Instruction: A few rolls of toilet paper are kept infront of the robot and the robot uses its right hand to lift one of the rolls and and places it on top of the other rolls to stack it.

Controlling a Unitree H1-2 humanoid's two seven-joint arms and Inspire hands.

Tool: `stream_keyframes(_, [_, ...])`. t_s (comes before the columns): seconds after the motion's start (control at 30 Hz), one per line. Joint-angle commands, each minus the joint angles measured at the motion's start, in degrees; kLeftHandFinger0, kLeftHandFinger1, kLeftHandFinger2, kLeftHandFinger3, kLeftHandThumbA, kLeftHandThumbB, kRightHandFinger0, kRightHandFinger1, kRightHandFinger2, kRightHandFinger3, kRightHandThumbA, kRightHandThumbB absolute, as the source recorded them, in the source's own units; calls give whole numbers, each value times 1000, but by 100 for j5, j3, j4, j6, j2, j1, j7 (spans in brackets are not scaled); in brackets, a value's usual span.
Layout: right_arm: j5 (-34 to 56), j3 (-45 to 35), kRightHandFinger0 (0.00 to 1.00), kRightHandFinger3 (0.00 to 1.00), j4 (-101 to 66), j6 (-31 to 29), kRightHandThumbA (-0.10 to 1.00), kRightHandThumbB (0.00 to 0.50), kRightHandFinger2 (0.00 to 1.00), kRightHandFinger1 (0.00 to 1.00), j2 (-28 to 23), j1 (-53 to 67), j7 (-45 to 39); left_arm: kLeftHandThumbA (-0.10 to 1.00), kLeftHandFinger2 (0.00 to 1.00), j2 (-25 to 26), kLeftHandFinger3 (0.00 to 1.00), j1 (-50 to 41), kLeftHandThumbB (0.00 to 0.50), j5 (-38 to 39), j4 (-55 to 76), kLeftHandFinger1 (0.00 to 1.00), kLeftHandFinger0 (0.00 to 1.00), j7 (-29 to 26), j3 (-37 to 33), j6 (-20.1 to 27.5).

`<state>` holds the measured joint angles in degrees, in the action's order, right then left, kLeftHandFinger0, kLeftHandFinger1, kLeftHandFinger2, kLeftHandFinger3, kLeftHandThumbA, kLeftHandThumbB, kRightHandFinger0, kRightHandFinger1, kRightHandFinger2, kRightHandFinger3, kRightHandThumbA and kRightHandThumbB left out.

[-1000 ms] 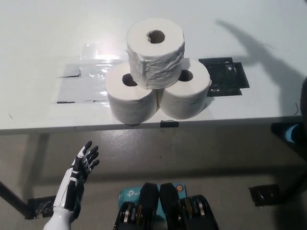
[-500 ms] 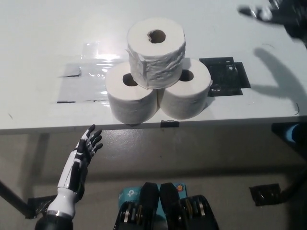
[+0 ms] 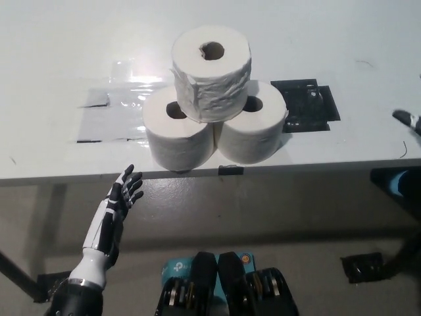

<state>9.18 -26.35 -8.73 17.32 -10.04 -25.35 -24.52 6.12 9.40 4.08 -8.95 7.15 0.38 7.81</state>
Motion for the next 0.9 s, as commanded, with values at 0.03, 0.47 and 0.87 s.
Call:
stream_keyframes(0.03, [1054, 402, 1000, 1000, -2893, -875, 1000, 285, 1000, 1000, 842, 754, 396, 1000, 1000, 164, 1000, 334, 234, 293, 108, 1000, 1000, 94, 219, 461])
stream_keyframes(0.47, [-887, 2046, 1000, 1000, -216, -2704, 1000, 120, 1000, 1000, 1359, 2059, 409, 1000, 1000, 215, 1000, -674, 209, 185, 338, 1000, 1000, 241, 50, 481])
stream_keyframes(0.87, [-1431, 2581, 1000, 1000, 1362, -3373, 1000, 146, 1000, 1000, 1263, 2258, 994, 1000, 1000, 324, 1000, -1185, 134, 90, 634, 1000, 1000, 276, -49, 413])
